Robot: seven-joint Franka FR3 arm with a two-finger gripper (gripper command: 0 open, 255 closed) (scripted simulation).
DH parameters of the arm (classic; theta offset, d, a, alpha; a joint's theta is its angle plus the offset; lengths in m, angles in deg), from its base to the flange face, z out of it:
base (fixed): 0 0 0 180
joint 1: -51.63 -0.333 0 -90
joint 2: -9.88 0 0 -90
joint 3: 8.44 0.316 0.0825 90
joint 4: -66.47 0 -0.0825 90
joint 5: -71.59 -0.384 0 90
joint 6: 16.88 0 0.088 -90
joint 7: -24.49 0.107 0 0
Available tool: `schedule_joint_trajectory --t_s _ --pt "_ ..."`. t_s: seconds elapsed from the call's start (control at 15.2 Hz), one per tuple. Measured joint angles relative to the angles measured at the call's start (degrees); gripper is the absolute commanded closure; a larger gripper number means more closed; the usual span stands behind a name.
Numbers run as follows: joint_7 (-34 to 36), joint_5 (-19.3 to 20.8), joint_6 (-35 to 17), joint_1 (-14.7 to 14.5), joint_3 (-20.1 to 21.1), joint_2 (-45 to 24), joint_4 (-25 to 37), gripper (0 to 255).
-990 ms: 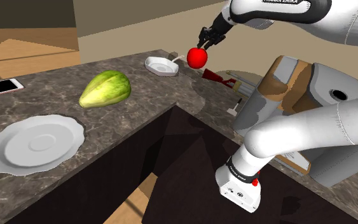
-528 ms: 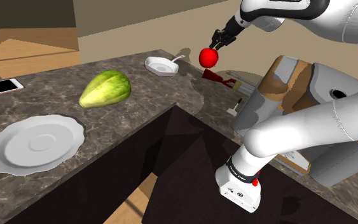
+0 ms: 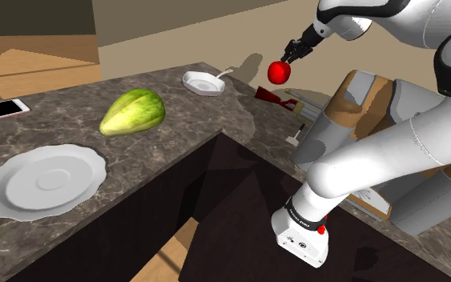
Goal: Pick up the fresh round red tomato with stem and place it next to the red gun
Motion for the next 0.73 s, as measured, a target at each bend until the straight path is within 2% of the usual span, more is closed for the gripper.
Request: schedule_joint_trajectory --t_s 0.2,0.73 --pt "-2.21 -0.71 -1.38 -0.07 -1.68 -1.04 -0.55 255" --pt "-4.03 -1.58 -7.26 -0.32 -2.73 -1.81 -5.82 255"
